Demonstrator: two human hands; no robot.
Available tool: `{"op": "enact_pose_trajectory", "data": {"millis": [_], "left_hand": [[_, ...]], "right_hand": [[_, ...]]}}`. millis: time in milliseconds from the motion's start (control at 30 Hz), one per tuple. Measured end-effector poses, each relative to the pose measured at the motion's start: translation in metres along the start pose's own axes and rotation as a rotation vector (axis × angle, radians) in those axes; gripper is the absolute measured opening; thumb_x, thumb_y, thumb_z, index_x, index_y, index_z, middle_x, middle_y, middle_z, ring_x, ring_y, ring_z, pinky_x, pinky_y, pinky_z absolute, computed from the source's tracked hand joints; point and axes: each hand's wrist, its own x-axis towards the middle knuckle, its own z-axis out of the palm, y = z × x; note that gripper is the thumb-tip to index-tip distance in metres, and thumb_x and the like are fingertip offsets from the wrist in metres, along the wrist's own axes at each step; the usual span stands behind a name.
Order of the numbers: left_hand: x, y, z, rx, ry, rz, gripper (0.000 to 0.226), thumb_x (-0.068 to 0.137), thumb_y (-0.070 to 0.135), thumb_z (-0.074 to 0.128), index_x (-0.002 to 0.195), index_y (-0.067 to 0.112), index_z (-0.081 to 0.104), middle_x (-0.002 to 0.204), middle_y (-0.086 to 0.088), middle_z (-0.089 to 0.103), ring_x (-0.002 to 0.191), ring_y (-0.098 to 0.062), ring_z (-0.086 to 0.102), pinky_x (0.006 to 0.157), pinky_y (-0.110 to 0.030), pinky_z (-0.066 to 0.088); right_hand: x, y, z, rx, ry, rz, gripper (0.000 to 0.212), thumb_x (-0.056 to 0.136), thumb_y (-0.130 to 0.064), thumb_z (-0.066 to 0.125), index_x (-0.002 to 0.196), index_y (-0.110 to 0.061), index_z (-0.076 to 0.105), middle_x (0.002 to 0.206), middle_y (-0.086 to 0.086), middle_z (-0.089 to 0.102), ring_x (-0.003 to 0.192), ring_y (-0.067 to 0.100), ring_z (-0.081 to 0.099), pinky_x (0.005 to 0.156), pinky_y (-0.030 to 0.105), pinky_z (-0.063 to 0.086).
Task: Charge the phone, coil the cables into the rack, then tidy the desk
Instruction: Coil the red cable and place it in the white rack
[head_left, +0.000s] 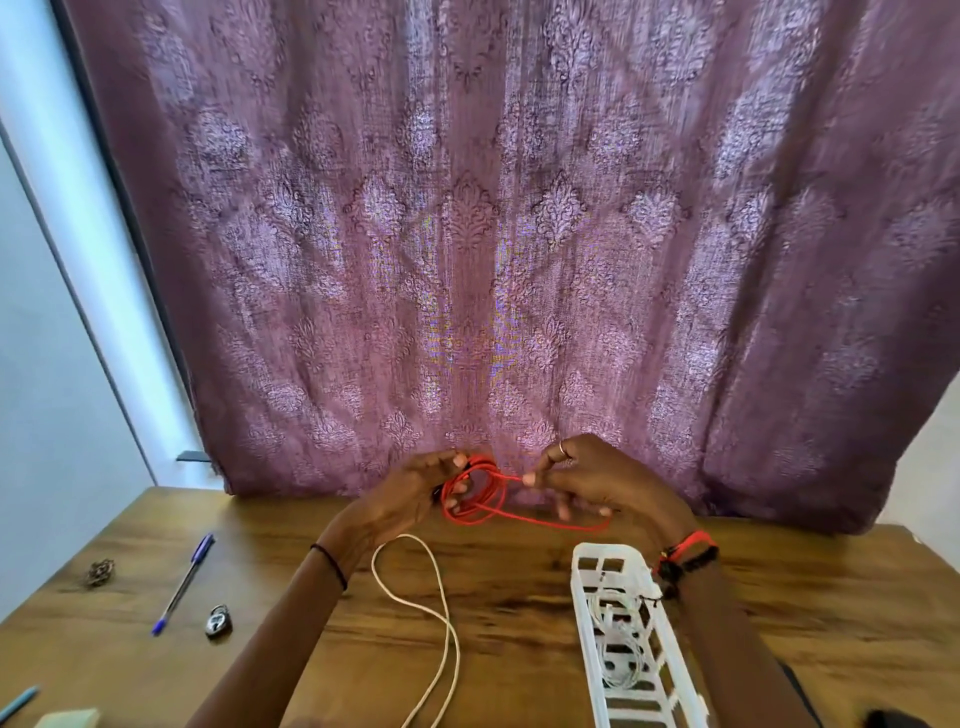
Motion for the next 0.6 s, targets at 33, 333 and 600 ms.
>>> {"op": "enact_pose_trajectory", "data": {"millis": [33,333,600], "left_hand": [[0.002,-0.003,-0.002,0.012,0.007,-0.005,0.044,0.088,0.016,0.046,0.126,-0.005,0.049,0.062,0.005,0.056,0.051,-0.004,0.047,0.052,-0.015,0.041],[0.015,-0.012,-0.001,0.153,0.076,-0.012,0.031,0.098,0.004,0.035,0.125,-0.004,0.048,0.062,0.011,0.06,0.054,0.0,0.048,0.054,-0.012,0.039],[0.017,-0.002,-0.026,-0.034,0.285,0.215,0.038,0.062,0.04,0.081,0.095,0.021,0.075,0.079,-0.002,0.068,0.066,-0.01,0.062,0.06,-0.018,0.052]], "right_hand": [[0.001,-0.002,-0.001,-0.066,-0.015,0.014,0.014,0.09,-0.022,0.06,0.08,-0.013,0.062,0.035,-0.005,0.051,0.021,0.003,0.028,0.028,0.012,0.019],[0.021,-0.009,-0.001,-0.24,-0.113,0.202,0.02,0.094,-0.013,0.044,0.084,-0.009,0.06,0.056,0.012,0.068,0.027,0.01,0.037,0.035,0.014,0.028],[0.023,-0.004,-0.003,0.338,0.031,-0.167,0.019,0.096,-0.007,0.047,0.079,-0.012,0.054,0.071,0.003,0.064,0.067,0.008,0.064,0.061,0.011,0.05]]}}
